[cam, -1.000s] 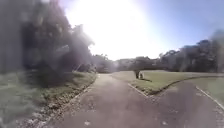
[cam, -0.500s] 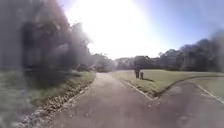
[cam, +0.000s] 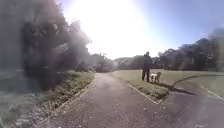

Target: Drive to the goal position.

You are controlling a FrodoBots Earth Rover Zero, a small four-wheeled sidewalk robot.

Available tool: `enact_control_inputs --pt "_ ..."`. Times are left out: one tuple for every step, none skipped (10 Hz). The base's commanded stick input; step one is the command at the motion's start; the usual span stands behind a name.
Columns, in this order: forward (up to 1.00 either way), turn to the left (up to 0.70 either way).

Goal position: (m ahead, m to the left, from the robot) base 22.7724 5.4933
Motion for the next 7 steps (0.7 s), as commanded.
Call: enact_control_inputs --pt "0.0 0.14" --pt "0.0 0.42" --pt "0.0 0.45" --pt "0.5 0.27" --pt "0.5 0.27" --pt "0.5 0.27" --pt "0.5 0.27"
